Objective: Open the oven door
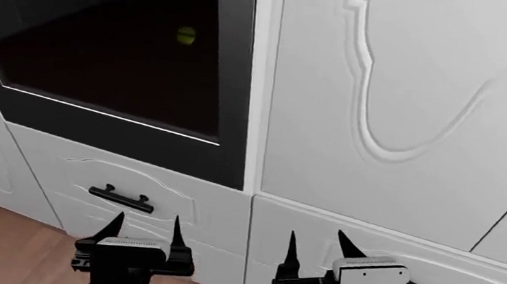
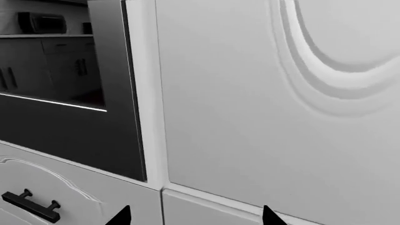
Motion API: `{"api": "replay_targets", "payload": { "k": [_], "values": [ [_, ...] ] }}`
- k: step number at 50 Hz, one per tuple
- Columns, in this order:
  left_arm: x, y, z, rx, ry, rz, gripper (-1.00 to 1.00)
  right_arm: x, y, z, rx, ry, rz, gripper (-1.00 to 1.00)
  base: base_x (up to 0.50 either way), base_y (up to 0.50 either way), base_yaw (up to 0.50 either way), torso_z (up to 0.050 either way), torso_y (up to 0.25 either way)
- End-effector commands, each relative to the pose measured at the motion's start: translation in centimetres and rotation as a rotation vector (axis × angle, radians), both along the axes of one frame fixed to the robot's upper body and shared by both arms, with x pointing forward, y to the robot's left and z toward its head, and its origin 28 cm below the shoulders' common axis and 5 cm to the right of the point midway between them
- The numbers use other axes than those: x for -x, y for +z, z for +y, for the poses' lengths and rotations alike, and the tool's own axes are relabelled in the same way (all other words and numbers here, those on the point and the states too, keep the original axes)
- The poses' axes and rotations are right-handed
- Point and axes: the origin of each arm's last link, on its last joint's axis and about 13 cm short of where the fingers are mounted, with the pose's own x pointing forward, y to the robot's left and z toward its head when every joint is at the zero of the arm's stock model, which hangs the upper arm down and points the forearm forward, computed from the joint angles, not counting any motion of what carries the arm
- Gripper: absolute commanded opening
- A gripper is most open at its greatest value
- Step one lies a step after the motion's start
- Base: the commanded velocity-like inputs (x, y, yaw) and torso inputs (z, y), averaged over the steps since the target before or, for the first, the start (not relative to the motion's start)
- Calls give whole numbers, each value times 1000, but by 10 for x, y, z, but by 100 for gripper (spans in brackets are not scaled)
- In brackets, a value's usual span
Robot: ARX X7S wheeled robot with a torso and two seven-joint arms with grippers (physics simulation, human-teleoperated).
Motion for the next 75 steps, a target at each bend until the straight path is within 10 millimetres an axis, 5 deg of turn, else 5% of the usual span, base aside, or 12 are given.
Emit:
{"api": "replay_targets", "payload": {
  "k": [1,24,68,71,75],
  "values": [
    [0,1,0,0,1,-1,100,0,0,0,13,7,-2,100,286,125,0,0,0],
    [0,0,0,-8,4,3,100,0,-2,1,-31,-23,12,100,92,38,0,0,0],
    [0,2,1,2,16,-1,100,0,-4,2,-16,-23,16,100,0,0,0,-47,0],
    [-12,29,14,128,129,1,100,2,-2,2,-23,-22,17,100,0,0,0,0,0],
    [-37,137,48,108,215,-226,100,2,1,4,-39,1,11,100,0,0,0,0,0]
  ]
}}
